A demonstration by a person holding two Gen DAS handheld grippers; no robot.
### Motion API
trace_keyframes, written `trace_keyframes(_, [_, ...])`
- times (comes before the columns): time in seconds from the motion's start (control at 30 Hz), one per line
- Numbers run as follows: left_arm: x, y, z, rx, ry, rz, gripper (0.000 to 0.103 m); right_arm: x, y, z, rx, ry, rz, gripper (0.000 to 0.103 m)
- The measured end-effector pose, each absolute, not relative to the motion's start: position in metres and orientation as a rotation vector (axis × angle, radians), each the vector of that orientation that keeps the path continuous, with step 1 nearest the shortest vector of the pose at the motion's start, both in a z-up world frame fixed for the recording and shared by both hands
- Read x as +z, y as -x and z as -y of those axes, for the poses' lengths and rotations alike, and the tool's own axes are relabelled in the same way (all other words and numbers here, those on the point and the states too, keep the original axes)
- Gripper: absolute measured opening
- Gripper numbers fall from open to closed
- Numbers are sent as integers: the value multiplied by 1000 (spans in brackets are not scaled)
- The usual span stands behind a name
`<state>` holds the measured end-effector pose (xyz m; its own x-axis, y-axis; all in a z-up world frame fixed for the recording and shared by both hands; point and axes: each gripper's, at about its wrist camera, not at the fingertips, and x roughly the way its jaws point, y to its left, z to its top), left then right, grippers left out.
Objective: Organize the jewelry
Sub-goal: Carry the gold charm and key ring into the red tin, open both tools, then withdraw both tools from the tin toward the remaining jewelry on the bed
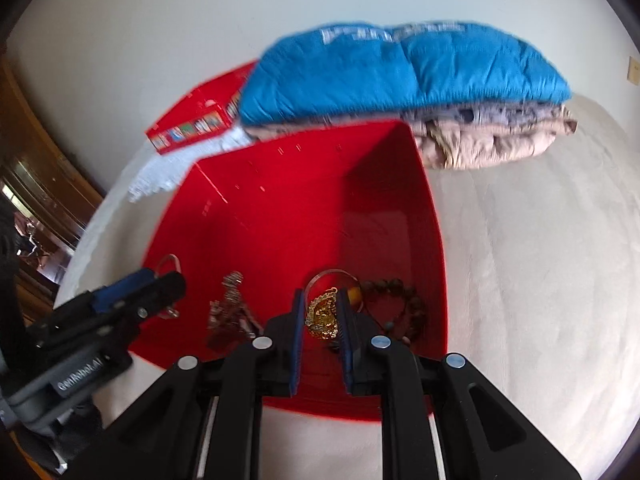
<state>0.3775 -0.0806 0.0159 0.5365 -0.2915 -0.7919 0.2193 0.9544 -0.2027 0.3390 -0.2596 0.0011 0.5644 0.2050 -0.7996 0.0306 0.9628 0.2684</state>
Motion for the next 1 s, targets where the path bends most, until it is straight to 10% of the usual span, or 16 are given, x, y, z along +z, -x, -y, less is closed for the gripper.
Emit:
trace_keyframes(0.33, [2, -385, 80, -284, 75, -963, 51, -5, -340, 262, 90, -250, -951, 18])
trace_keyframes(0.8, [41, -365, 63, -257, 110, -842, 90, 37, -312, 280, -8, -231, -793, 73])
trace_keyframes(1.0, [55, -356, 59, -225, 94, -798, 92, 48, -304, 277, -52, -178, -776, 91])
